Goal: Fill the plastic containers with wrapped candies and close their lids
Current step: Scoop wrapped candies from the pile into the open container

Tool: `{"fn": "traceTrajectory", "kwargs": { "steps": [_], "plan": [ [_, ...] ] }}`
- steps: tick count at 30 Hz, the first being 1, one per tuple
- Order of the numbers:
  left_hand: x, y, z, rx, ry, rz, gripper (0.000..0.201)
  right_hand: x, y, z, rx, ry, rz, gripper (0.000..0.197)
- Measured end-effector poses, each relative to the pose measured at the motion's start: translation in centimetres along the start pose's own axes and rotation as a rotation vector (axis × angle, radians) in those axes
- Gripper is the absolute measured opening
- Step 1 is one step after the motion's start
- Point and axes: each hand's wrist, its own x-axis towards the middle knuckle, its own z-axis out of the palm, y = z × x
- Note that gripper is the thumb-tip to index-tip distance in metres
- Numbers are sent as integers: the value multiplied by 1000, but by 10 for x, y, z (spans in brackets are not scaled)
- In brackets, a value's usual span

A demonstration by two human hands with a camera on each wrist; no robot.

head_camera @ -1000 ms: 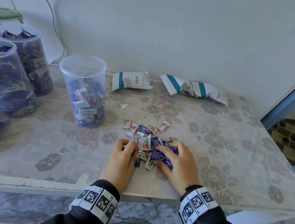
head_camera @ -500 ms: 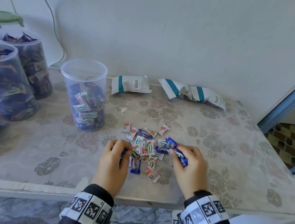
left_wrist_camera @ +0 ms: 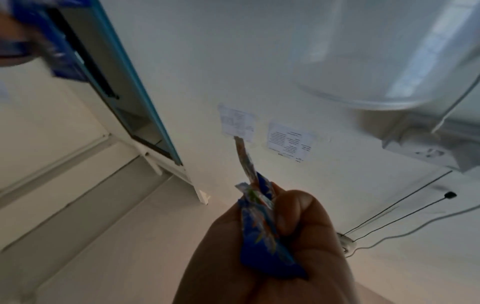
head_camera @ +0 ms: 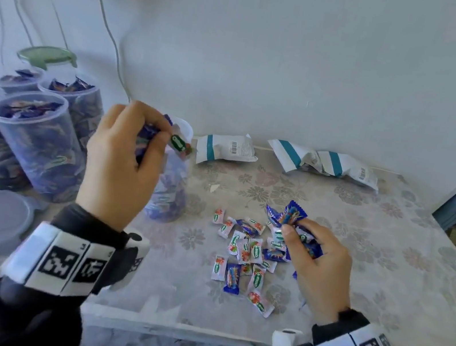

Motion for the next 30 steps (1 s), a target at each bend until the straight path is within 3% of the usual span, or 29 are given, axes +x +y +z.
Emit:
{"fn": "traceTrajectory", "kwargs": {
  "steps": [2,5,8,14,17,23,25,27,30],
  "plan": [
    [20,-14,6,71,-39,3,9,4,-1,6,26,-28,24,11],
    [44,-36,18,146,-236,-32,9,8,0,13,26,-57,16,27],
    [59,-51,29,210,-354,-79,11,14,1,18,43,-83,7,24],
    [74,-55,43,119,-280,-119,10,28,5,28,63,-129,32,16],
    [75,-59,53,53,-241,-166,10,36,5,33,85,-155,47,25],
    [62,-76,59,14,-315,-226,12,63,-5,46,183,-269,76,17],
    [57,-78,56,44,-342,-193,20,75,-13,54,206,-328,69,17],
    [52,-79,52,118,-380,-136,42,90,-25,64,229,-378,50,18],
    [43,-82,45,158,-376,-191,65,118,-50,82,245,-443,-6,18]
  ]
}}
